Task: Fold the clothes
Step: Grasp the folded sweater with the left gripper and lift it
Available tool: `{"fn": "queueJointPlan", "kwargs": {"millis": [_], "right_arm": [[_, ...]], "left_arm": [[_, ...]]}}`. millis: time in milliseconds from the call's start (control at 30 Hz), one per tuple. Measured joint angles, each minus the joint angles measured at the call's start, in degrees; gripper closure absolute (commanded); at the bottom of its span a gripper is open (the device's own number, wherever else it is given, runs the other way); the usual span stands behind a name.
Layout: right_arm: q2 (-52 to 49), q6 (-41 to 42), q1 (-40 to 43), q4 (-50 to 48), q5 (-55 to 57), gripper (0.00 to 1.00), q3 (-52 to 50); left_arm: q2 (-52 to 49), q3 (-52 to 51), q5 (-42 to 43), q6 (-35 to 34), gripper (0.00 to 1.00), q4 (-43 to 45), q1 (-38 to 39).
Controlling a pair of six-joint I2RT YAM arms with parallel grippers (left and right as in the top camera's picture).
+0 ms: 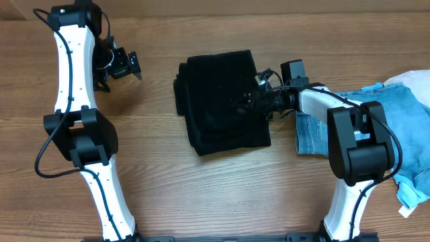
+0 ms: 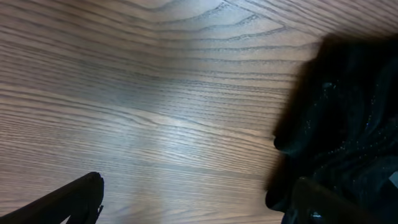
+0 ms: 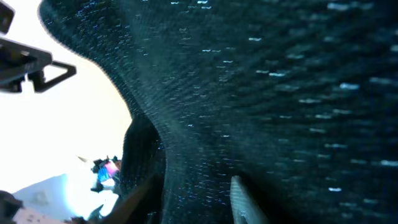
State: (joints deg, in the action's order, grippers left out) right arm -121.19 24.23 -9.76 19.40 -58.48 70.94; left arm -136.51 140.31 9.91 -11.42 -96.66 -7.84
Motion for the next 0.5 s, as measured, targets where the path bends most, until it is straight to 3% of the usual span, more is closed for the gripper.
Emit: {"fn": "queueJointPlan", "kwargs": {"millis": [100,133,167,267,300,333,400,433,467,500], "right_arm": [[3.76,0.11,-0.09,5.44,3.19,0.46,0.39],[7.13,0.09,-0.15,9.46,5.84,0.32,0.96],[11.61,0.39,-0.15,13.75,9.2,0.25,2.14],[25.59,0.09,-0.13,24.85,20.35,0.23,9.51],[29.7,-0.04,-0.13,28.61,24.68,0.24,11.54],[33.46,-0.04,-0.13,32.57,29.99,0.32,12.61],[36.83,0.48,0.0,37.44,37.48,0.53,12.83],[36.61,1.07,0.35,39.76,39.91,0.65,12.72],[36.11,1.75,1.09,39.78,40.83,0.68,12.7],[36.06,2.21,2.19,39.82,41.05,0.68,12.7]], "left_arm": [[0.0,0.0,1.07,0.81,0.0,-0.04,0.0],[0.0,0.0,2.97,2.12,0.0,0.0,0.0],[0.0,0.0,5.66,3.76,0.0,-0.02,0.0],[0.0,0.0,15.06,8.57,0.05,-0.02,0.55],[0.0,0.0,17.16,9.9,0.13,0.04,1.18],[0.0,0.0,18.27,11.45,0.37,0.0,2.56],[0.0,0.0,17.44,12.74,0.67,0.46,7.78],[0.0,0.0,15.3,12.9,0.87,1.68,11.02],[0.0,0.0,12.85,12.57,0.96,3.65,15.63],[0.0,0.0,11.13,11.89,0.96,4.96,19.8]]}}
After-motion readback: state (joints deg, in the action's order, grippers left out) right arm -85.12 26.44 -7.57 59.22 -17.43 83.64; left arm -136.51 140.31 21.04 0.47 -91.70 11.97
